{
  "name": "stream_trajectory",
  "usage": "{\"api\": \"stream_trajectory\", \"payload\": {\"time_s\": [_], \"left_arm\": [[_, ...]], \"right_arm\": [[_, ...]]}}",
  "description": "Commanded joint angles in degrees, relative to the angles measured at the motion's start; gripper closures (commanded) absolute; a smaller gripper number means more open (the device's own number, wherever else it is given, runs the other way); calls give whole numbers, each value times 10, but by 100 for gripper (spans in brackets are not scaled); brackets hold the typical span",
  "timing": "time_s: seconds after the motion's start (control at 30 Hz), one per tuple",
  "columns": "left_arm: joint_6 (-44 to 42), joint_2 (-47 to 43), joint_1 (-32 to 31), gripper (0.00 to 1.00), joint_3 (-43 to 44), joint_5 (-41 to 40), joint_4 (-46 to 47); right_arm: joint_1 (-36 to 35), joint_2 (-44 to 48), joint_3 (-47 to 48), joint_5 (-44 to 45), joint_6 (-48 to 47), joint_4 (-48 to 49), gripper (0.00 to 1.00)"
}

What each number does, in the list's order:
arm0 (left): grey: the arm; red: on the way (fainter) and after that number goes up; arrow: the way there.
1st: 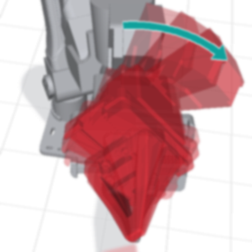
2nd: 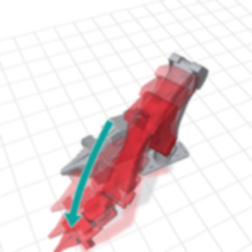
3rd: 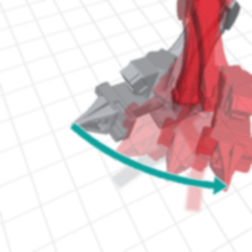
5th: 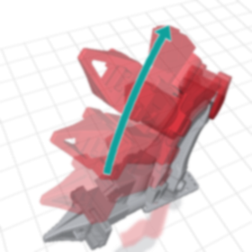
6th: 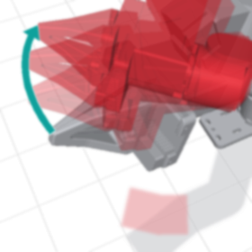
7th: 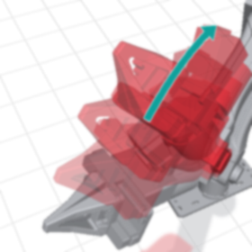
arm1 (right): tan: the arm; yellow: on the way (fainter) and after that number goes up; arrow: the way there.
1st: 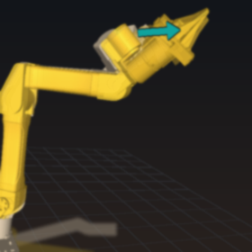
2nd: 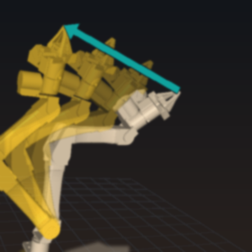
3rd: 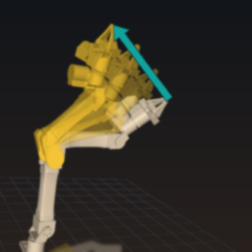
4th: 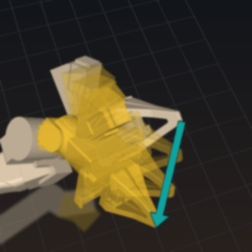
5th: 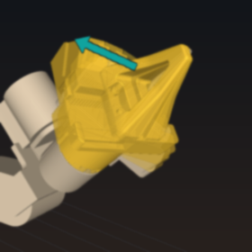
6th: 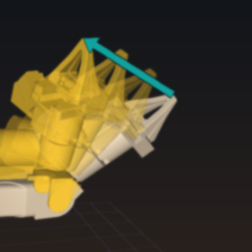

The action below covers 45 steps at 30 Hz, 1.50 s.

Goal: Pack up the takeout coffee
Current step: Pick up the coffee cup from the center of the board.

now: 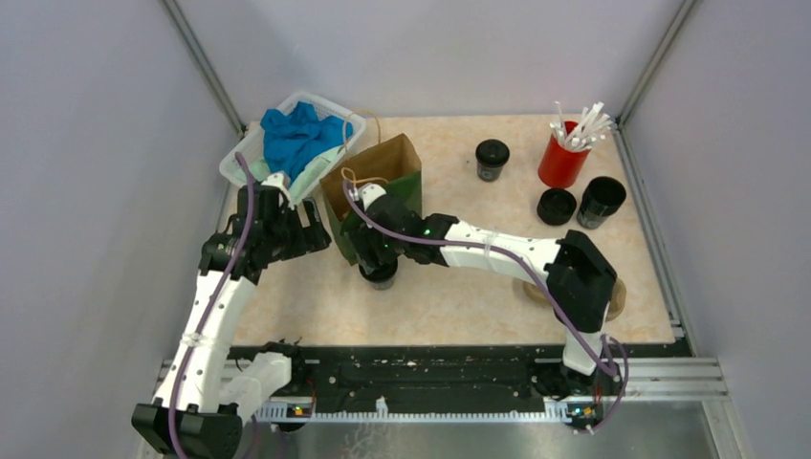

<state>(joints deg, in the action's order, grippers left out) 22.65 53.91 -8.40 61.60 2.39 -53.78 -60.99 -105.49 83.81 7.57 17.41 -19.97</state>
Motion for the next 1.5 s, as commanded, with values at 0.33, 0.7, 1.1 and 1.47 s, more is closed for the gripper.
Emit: {"api": "stream_trajectory", "payload": {"time_s": [0.33, 0.7, 1.1, 1.47], "left_arm": [[-21, 1, -31, 6, 7, -54, 10], [-13, 4, -32, 6, 3, -57, 16], [-11, 35, -32, 9, 42, -27, 39], [-13, 32, -32, 9, 33, -27, 39]], "right_arm": [[-37, -22, 74, 39, -37, -73, 12], [-38, 36, 27, 45, -19, -79, 7], [-38, 131, -82, -39, -42, 41, 7], [-52, 64, -36, 5, -68, 14, 15]]}}
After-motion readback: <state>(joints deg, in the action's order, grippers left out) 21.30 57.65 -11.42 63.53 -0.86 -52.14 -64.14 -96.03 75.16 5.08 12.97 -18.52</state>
